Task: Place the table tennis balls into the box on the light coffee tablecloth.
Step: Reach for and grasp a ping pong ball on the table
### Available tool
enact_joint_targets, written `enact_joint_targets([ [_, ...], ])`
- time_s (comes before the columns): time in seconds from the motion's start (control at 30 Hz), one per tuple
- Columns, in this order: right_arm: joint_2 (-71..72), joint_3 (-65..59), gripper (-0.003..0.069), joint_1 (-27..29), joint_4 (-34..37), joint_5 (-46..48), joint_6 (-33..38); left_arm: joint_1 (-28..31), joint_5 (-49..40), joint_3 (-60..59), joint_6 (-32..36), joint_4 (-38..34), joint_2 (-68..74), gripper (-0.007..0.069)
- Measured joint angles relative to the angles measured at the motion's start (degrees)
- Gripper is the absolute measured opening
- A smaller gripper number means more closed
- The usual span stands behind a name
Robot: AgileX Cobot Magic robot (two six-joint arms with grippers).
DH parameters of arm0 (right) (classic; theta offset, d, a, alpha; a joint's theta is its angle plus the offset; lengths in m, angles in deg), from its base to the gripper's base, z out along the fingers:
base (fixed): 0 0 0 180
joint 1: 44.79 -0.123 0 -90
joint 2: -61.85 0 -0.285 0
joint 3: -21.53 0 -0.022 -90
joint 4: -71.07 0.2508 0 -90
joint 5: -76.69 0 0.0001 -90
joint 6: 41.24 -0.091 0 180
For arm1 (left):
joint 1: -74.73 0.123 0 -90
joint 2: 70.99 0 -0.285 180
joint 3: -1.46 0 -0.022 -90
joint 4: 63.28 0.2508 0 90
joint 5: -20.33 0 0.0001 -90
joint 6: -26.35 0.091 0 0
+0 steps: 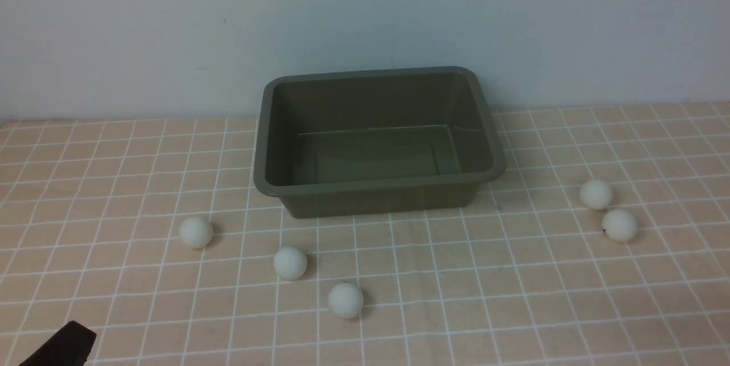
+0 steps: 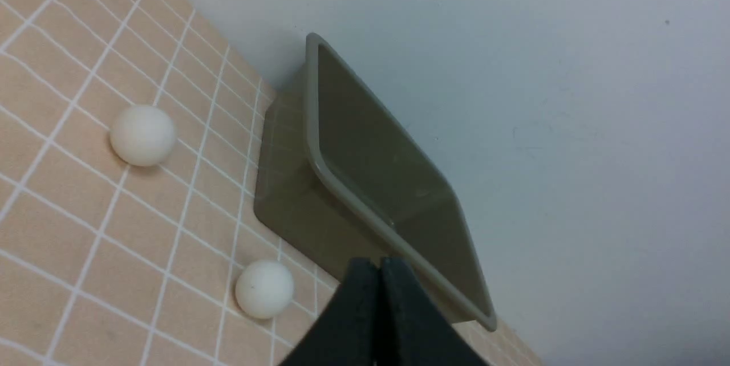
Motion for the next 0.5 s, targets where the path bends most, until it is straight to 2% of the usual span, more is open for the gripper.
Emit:
enact_joint_targets([
  [0.07,0.0,0.0,-0.0018,0.0,5.5,-1.3,-1.9,0.0,0.0,0.0,0.0,-0.4,0.0,-0.0069],
  [0.17,0.0,0.0,-0.0018,0.0,8.9,-1.8,-2.2,0.0,0.7,0.0,0.0,-0.5,0.0,-0.0069],
  [0.27,0.0,0.0,-0.0018,0.0,9.6,-2.2,-2.2,0.0,3.0,0.0,0.0,-0.9,0.0,-0.0069],
  [0.5,0.0,0.0,-0.0018,0.0,9.9,-4.4,-2.2,0.0,8.9,0.0,0.5,-6.9,0.0,-0.0069],
])
